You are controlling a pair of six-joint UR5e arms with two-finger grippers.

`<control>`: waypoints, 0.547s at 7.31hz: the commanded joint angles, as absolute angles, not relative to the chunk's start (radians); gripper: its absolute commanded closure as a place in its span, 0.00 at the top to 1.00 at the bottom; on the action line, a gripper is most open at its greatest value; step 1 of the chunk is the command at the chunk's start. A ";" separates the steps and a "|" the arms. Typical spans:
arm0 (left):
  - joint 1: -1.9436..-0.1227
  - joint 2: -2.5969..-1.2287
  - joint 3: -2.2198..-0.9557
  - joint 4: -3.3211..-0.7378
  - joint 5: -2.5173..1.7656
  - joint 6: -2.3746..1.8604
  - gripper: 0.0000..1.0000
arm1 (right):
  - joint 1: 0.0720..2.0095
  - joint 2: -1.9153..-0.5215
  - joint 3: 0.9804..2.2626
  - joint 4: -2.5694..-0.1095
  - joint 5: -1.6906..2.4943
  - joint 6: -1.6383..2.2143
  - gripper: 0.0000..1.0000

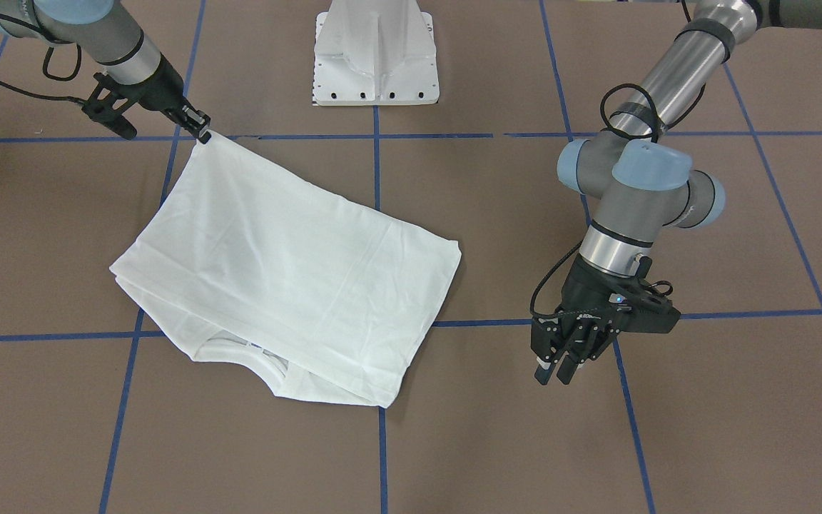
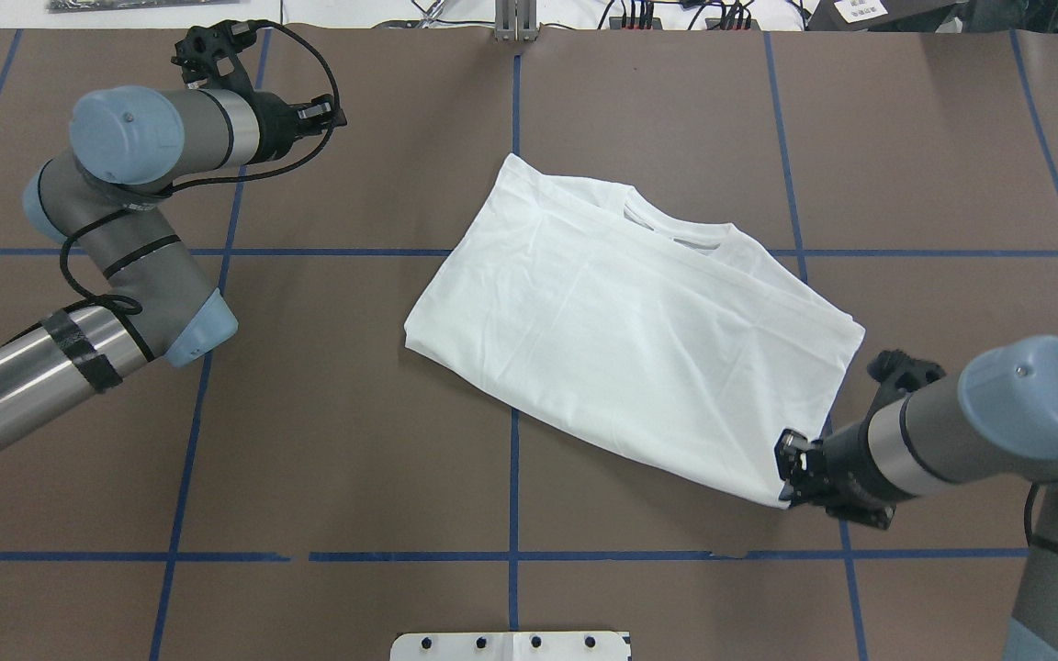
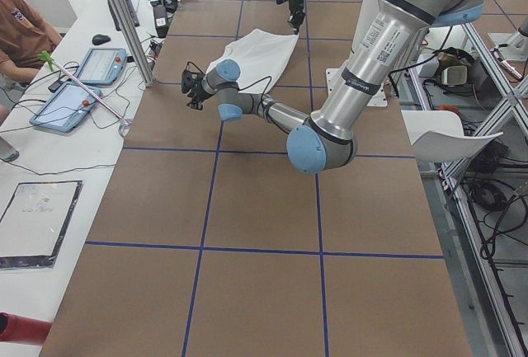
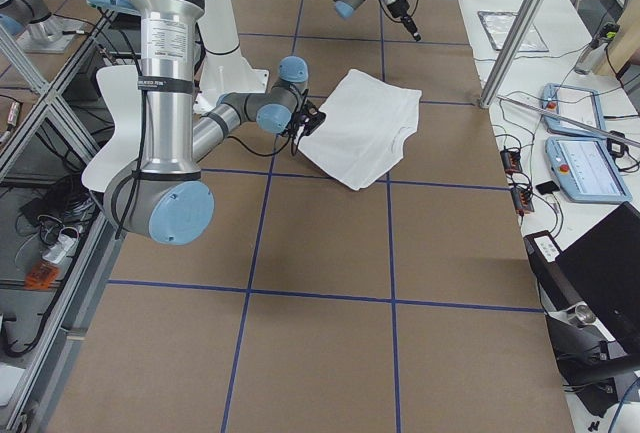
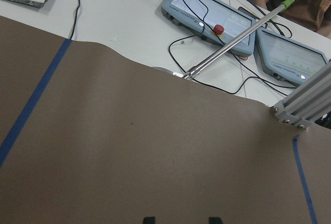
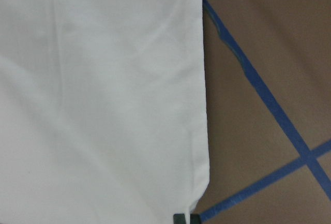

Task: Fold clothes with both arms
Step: 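Drag the shirt toward the robot with the right gripper, rotating it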

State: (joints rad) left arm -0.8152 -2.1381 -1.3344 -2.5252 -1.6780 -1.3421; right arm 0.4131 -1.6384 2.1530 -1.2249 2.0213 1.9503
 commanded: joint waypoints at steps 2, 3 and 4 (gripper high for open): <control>-0.789 -2.092 -1.537 -2.444 -1.865 -1.484 0.51 | 0.198 -1.652 2.192 -1.246 2.022 2.063 0.07; -0.729 -2.039 -1.611 -2.442 -1.870 -1.543 0.51 | 0.189 -1.651 2.198 -1.246 2.019 2.084 0.99; -0.688 -1.995 -1.674 -2.442 -1.870 -1.566 0.51 | 0.233 -1.648 2.201 -1.246 2.020 2.089 1.00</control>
State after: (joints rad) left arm -0.7401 -2.0462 -1.5938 -2.4474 -1.8579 -1.5173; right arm 0.2116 -1.6502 2.1949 -1.2453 2.0201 2.0740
